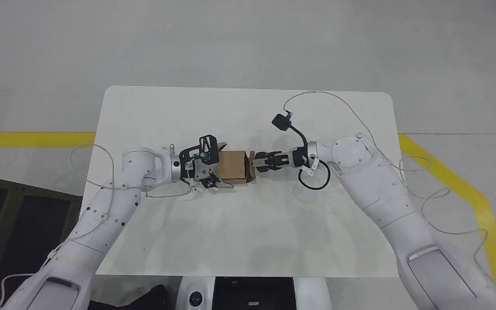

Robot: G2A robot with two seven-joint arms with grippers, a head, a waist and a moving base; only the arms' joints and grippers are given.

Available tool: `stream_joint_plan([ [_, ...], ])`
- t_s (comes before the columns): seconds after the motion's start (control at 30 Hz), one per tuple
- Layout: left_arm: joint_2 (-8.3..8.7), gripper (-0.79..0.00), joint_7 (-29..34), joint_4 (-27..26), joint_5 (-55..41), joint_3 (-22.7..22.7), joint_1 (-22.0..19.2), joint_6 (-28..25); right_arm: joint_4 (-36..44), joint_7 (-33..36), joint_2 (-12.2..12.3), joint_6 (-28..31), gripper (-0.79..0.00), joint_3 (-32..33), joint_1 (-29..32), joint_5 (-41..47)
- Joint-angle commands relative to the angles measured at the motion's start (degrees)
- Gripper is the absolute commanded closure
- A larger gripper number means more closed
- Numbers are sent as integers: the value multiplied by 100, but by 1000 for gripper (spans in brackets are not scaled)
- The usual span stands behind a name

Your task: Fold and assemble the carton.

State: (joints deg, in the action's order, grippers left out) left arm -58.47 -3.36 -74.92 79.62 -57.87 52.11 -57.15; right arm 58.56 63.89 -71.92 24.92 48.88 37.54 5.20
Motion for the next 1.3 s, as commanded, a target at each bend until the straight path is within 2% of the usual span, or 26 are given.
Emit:
stream_joint_plan([
  [0.0, 1, -785, -7, -5, 7, -2, 6, 3, -1, 52, 1, -38, -145, -1, 2, 26],
  [0.33, 8, -785, -10, -25, 37, -12, 24, 7, -77, 76, -8, -81, -169, -5, 2, 74],
  [0.93, 12, -785, -26, -52, 39, -17, 48, -1, -115, 186, -47, -109, -139, -122, -87, -52],
  [1.27, 15, -785, -50, -65, 46, -26, 60, 8, -10, 159, -156, -260, -123, -355, -224, -114],
])
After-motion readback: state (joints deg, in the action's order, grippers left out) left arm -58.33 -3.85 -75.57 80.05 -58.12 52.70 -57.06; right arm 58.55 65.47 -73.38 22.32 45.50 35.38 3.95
